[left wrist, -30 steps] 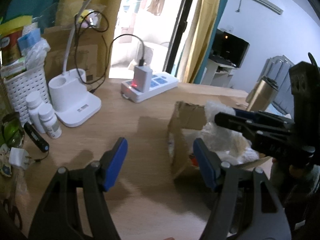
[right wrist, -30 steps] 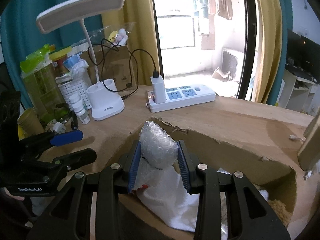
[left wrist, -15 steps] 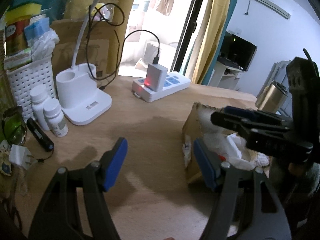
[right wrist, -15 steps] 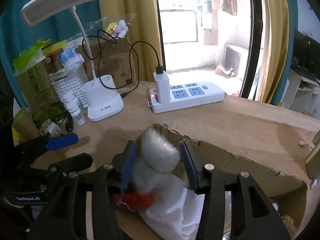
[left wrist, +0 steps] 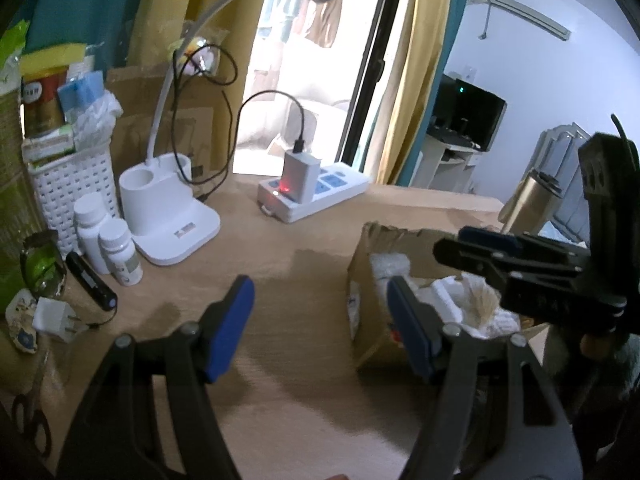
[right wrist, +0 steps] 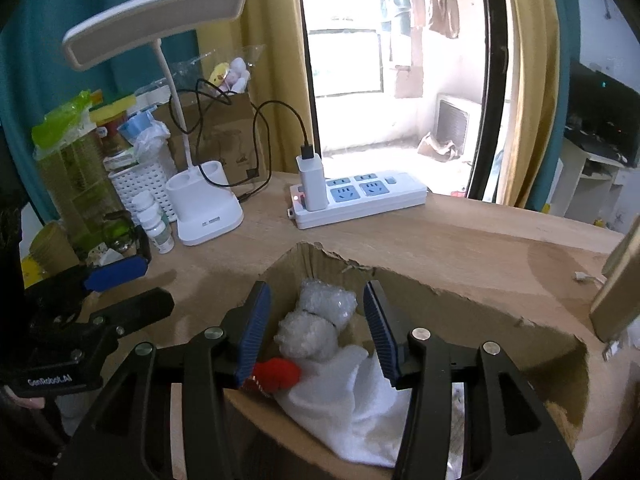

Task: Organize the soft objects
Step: 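Move both tools back toward the grey gloves and tissue pack on the table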

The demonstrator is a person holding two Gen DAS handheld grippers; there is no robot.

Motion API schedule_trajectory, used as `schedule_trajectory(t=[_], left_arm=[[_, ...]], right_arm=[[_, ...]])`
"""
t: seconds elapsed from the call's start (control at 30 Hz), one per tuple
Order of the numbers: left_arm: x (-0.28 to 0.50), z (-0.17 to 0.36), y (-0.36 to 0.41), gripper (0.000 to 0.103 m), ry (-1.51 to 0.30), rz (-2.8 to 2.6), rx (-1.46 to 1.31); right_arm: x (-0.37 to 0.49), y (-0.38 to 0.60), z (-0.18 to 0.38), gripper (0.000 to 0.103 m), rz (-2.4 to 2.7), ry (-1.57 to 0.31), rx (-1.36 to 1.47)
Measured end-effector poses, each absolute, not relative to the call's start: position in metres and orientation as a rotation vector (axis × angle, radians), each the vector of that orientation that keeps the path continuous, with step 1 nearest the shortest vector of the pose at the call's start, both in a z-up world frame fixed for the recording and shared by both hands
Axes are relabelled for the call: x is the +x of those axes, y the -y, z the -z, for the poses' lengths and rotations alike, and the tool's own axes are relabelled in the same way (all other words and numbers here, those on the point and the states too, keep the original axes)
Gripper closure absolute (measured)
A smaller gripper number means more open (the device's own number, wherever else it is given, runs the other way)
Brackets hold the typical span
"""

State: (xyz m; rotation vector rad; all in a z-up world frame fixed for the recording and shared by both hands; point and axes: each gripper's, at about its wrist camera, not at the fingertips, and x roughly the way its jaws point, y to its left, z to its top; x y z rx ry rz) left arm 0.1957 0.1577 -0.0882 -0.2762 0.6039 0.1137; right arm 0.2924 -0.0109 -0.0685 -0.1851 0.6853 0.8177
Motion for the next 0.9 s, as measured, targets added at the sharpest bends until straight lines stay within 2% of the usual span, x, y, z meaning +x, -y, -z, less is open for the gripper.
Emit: schedule_trajectory(t=[0.9], left_arm=[[0.156,0.051,-0.074,0.032,-0.548,-0.031,-0.192]], right_arm=[[0.231,0.118,0.050,0.051,-0.703,-0.622,-0.101]])
